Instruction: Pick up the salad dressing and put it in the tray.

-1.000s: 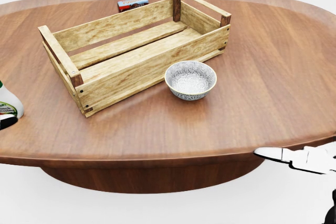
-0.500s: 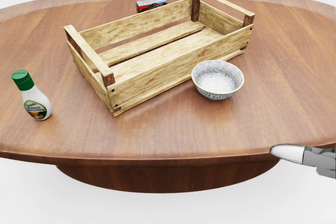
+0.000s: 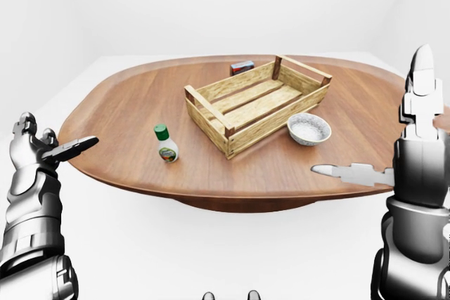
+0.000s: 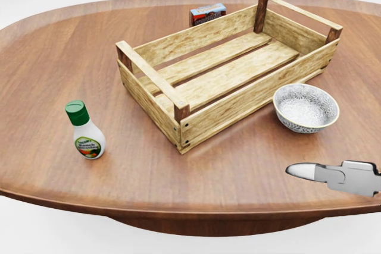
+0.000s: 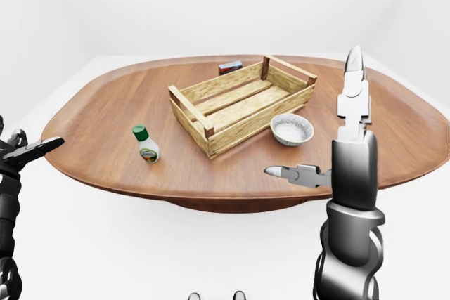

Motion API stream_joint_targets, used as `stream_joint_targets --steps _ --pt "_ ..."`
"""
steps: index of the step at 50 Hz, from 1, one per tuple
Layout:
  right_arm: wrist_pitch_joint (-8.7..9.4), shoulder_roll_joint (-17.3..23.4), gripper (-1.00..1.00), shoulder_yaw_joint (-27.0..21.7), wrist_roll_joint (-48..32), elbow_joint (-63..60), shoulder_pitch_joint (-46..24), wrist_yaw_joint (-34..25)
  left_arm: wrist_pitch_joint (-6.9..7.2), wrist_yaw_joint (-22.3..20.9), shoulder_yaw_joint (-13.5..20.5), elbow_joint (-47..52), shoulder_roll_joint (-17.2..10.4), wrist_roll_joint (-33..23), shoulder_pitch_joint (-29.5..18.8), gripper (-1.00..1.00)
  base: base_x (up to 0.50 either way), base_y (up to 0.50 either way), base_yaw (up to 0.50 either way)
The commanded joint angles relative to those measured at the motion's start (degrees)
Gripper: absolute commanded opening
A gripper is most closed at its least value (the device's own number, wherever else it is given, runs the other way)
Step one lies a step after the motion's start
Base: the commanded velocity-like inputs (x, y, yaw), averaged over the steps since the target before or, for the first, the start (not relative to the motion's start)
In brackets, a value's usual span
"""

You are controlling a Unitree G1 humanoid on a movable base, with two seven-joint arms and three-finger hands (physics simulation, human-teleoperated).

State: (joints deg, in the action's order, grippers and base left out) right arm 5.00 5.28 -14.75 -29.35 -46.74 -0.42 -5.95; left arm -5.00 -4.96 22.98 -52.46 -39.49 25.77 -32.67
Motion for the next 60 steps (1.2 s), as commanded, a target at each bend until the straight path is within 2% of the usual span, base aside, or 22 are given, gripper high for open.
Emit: stream_joint_targets --steps 1,6,10,15,18,23,37,60 --pt "0.00 0.10 1.00 2.04 -6.88 1.07 -0.42 -0.87 0.00 -0.07 -0.26 -1.14 -0.30 0.21 -0.53 1.00 0.33 0.45 0.00" --pt "0.00 -0.10 1.00 1.73 -9.00 0.29 0.15 -1.55 0.00 0.26 -0.15 0.17 -0.46 0.37 -0.16 1.00 0.34 0.45 0.00" --pt "0.00 -1.21 1.00 1.80 -3.70 2.24 -0.38 -1.81 0.00 0.69 0.09 1.75 -0.33 0.19 0.42 1.00 0.34 0.46 0.00" --pt "0.00 -4.78 1.00 7.01 11.94 7.32 -1.78 -1.83 0.00 0.96 0.36 2.91 -0.25 0.03 0.78 1.00 0.47 0.22 0.00" --pt "0.00 -4.24 1.00 9.17 12.94 7.32 -1.83 0.31 0.00 1.05 0.41 3.13 -0.13 -0.18 0.85 1.00 0.50 0.00 0.00" --pt "0.00 -3.04 1.00 10.66 12.66 7.87 -1.43 0.96 0.00 0.98 0.42 2.16 -0.17 -0.39 0.52 1.00 0.50 0.00 0.00" --pt "0.00 -3.27 1.00 12.81 11.53 12.08 -1.50 1.86 0.00 1.08 0.34 2.14 -0.07 -0.49 0.38 1.00 0.50 0.00 0.00" --pt "0.00 -3.00 1.00 12.12 10.98 11.96 -1.91 1.74 0.00 1.15 0.56 3.70 -0.20 -0.04 0.93 1.00 0.50 -0.02 0.00"
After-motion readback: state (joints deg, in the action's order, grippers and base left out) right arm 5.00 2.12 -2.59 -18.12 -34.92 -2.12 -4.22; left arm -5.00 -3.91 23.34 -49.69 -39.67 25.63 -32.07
